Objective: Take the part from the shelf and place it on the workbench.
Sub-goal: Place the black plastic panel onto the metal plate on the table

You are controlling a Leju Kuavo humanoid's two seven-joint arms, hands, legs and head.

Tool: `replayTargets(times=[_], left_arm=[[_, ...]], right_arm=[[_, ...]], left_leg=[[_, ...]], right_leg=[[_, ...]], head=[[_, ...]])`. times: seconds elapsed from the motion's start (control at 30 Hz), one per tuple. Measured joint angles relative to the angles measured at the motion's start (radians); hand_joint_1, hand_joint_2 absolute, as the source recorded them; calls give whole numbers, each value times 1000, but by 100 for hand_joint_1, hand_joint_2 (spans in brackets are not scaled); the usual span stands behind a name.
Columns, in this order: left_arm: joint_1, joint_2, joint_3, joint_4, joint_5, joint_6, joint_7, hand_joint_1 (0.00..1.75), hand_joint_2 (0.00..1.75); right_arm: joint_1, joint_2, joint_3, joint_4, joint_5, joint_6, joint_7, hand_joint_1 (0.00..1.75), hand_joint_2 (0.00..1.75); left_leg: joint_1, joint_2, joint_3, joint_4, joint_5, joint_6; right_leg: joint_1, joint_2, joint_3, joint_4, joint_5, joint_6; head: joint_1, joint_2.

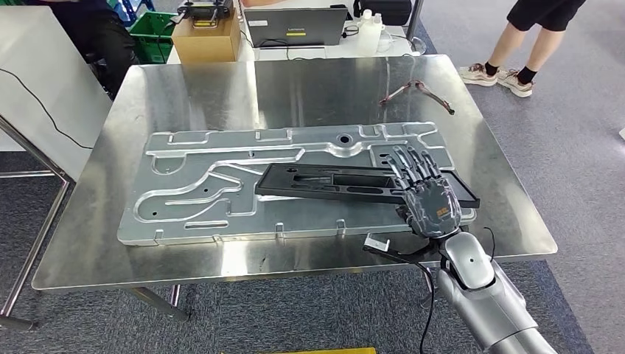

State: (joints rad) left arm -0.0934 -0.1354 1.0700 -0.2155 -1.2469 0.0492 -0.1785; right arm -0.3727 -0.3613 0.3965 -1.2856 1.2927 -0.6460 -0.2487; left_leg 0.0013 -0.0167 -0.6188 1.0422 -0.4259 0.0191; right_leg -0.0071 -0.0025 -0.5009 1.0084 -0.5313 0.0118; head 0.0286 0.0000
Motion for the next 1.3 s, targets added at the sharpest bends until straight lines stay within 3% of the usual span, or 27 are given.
replayTargets(times=[0.47, 0.83, 1.3], left_arm=[[0, 0, 0, 0, 6, 7, -2, 0, 0], [7, 0, 0, 0, 12, 12, -10, 0, 0], [8, 0, 0, 0, 12, 12, -10, 0, 0]], right_arm=[[-3, 0, -7, -4, -20, 5, 4, 0, 175], [83, 19, 20, -175, 2, 35, 10, 0, 175], [91, 19, 27, -207, 3, 36, 12, 0, 175]], left_leg=[[0, 0, 0, 0, 0, 0], [0, 0, 0, -1, 0, 0], [0, 0, 0, 0, 0, 0]], right_leg=[[0, 0, 1, 0, 0, 0], [0, 0, 0, 0, 0, 0], [0, 0, 1, 0, 0, 0]], head=[[0, 0], [0, 0], [0, 0]])
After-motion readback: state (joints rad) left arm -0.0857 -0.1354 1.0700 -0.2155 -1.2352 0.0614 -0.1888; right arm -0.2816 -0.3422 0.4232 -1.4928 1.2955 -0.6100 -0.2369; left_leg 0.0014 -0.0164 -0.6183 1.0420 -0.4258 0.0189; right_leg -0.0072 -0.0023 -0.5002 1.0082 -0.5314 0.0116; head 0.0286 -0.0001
